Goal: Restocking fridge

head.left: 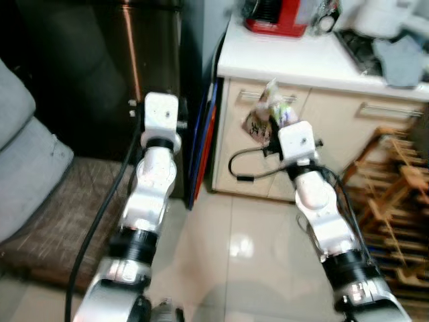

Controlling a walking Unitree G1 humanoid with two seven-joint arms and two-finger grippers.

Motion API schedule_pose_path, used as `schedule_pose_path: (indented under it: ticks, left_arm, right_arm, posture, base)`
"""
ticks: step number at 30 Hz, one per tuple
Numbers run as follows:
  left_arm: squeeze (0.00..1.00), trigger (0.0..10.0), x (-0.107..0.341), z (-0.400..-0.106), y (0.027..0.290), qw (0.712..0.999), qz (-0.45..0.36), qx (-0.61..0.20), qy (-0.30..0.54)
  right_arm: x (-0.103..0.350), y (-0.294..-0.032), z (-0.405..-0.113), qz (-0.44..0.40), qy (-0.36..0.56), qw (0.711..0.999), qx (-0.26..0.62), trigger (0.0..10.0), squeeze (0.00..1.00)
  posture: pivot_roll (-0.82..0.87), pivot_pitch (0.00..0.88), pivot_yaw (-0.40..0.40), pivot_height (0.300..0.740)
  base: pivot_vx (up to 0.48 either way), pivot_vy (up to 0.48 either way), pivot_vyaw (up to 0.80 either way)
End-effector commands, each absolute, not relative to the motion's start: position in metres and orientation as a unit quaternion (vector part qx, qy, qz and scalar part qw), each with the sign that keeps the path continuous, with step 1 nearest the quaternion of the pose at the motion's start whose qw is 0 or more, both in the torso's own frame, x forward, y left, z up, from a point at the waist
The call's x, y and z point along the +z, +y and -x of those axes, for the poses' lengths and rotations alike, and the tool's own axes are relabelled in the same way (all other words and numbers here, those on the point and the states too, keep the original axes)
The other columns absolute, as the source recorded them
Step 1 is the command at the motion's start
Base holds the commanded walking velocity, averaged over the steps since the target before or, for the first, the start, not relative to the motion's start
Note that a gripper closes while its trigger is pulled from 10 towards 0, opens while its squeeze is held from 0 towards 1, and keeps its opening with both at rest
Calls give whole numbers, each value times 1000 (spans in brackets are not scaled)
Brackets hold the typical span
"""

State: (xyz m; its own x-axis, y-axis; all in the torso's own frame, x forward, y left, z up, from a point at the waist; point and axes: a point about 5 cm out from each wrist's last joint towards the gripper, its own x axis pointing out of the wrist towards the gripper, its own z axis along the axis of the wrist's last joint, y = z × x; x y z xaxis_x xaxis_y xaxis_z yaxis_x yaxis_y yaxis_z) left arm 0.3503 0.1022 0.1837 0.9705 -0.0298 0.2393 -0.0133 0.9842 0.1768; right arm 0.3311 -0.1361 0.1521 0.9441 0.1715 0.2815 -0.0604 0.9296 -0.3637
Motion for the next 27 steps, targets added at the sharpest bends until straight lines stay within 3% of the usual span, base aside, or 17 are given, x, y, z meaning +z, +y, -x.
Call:
schedule_pose_path:
  ticks: [1,5,18,27]
  left_arm:
    - [0,10000,177,-352,108,990,-96,-3,-102]
    - [0,10000,170,-350,115,993,-76,-10,-89]
    - [0,10000,154,-343,132,996,-69,-18,-52]
    - [0,10000,156,-335,104,988,-72,-123,-60]
  right_arm:
    - [159,-133,-332,170,-171,969,63,0,0]
    - [155,-126,-332,165,-166,969,74,0,0]
    - [131,-134,-322,137,-113,982,64,0,0]
    - [115,-154,-315,114,-87,990,1,0,0]
  posture:
    - [-35,0,-62,740]
    - [-19,0,-73,740]
    - [-43,0,-33,740]
    - [-51,0,74,740]
  base:
    - [0,0,0]
    - [0,0,0]
    - [0,-470,0]
    - [0,-465,0]
